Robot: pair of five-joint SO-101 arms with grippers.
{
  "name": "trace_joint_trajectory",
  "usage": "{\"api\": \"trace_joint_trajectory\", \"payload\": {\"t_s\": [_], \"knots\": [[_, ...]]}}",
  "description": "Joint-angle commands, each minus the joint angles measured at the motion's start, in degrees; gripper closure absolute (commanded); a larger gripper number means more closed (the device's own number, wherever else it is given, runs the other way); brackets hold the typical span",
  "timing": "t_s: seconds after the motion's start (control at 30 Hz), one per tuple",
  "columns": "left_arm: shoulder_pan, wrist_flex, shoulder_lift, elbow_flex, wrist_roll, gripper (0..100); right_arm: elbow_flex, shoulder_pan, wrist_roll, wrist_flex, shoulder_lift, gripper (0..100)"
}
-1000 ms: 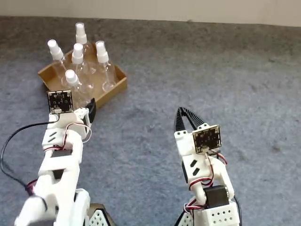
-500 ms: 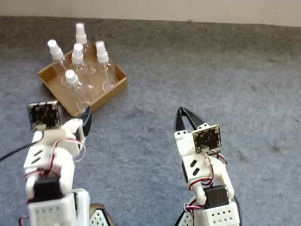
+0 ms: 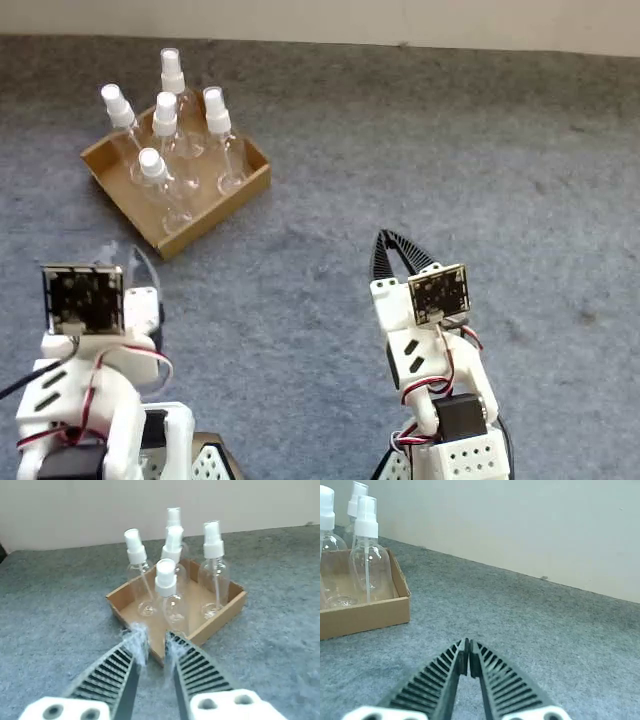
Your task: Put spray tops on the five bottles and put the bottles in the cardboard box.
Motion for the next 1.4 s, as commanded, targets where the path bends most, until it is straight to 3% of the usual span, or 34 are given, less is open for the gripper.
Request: {"api": "trace_joint_trajectory", "payload": {"t_s": [0.0,0.17,0.5,0.77,0.9,1.17,1.37], "knots": [[8.3,4.3,-0.4,-6.1,-0.6,99,9.3,-0.5,0.3,0.2,-0.3,99.3],[12.9,6.9,-0.5,-6.6,-0.7,99,9.3,-0.5,0.3,0.2,-0.3,99.3],[12.9,9.6,-10.5,-6.0,-0.7,99,9.3,-0.5,0.3,0.2,-0.3,99.3],[12.8,12.7,-11.1,-5.4,-0.7,99,9.3,-0.5,0.3,0.2,-0.3,99.3],[12.8,10.1,-11.1,3.0,-0.8,99,9.3,-0.5,0.3,0.2,-0.3,99.3],[12.8,-3.5,-11.1,24.0,-0.8,99,9.3,-0.5,0.3,0.3,-0.3,99.3],[12.8,-5.0,-11.1,34.3,-0.5,99,9.3,-0.5,0.3,0.3,-0.3,99.3]]}}
